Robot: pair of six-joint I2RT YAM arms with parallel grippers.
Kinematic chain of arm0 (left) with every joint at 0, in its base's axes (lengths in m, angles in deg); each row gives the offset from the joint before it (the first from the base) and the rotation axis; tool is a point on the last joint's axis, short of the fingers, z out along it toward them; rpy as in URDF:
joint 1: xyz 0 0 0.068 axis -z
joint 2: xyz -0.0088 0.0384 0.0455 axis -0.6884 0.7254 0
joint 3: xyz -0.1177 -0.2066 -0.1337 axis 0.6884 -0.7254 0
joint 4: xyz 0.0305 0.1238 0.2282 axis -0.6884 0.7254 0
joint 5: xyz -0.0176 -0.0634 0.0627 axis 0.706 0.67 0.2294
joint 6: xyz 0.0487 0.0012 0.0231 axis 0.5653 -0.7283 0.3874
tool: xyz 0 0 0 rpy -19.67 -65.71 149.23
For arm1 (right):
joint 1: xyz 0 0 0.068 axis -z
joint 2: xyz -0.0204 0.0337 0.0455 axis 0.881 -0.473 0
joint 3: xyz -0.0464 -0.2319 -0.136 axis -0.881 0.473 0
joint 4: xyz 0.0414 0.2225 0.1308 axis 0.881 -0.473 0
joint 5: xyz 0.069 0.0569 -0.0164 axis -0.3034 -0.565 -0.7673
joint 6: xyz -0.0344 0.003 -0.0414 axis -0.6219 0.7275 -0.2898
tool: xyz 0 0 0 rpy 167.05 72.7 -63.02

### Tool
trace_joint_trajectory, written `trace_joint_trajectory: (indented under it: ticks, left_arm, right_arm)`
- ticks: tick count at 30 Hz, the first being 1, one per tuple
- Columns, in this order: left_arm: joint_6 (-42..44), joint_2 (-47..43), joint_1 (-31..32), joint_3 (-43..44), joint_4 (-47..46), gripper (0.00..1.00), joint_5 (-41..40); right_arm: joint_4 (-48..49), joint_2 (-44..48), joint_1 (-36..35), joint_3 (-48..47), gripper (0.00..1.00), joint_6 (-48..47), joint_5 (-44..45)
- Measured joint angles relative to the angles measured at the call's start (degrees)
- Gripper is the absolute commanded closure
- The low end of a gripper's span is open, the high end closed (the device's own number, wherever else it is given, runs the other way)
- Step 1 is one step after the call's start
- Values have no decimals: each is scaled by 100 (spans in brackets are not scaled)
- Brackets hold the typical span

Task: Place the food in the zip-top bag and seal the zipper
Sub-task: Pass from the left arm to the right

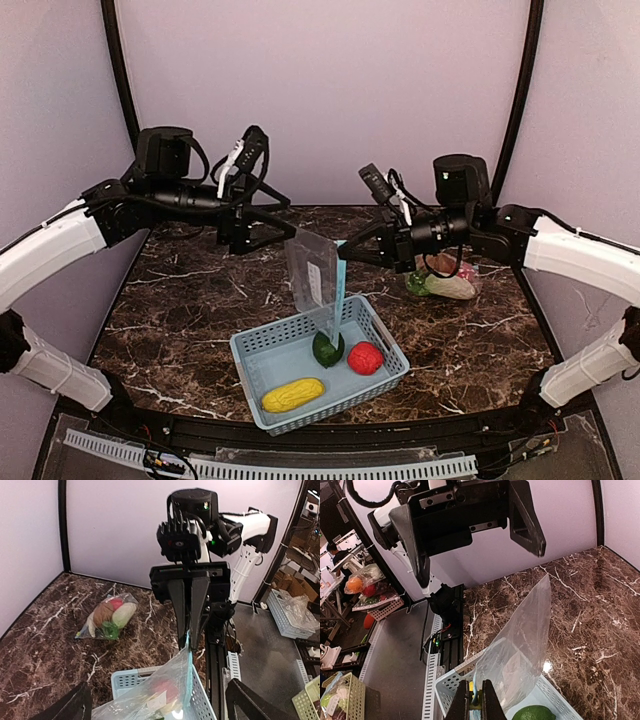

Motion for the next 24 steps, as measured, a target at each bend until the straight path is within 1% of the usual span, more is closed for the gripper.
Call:
trace_joint_trajectory:
  ticks: [5, 7, 11, 13, 15, 18, 19, 21, 24]
  left_arm:
    - [317, 522, 330, 118, 396, 8, 214]
    - [376, 737, 409, 190, 518, 12, 280]
    - [476, 1014, 507, 343, 603, 27, 470]
    - [496, 1097, 525, 398, 601, 40, 553]
    - [520, 1185, 540, 450, 610, 47, 671]
    - [549, 1307, 560, 463, 605, 54, 848]
    - [546, 1344, 568, 463, 605, 58, 892]
    - [553, 1405, 586, 463, 605, 63, 992]
    - [546, 1440, 610, 459, 599, 69, 1086]
  right_arm:
    - [-662, -52, -24, -208, 100, -293, -4]
    - [-815, -101, -35, -271, 100, -363, -7]
    - [-1045, -210, -63, -369, 100, -483, -11]
    - [-1134, -251, -68, -400, 100, -509, -11]
    - [-1180, -286, -68, -415, 100, -529, -13]
    - [-1222, -354, -68, -452, 100, -546, -11]
    - [-1246, -376, -70, -463, 100, -549, -11]
    - [-1279, -415, -72, -479, 100, -562, -9]
    - [-1327, -452, -83, -518, 100, -570, -9]
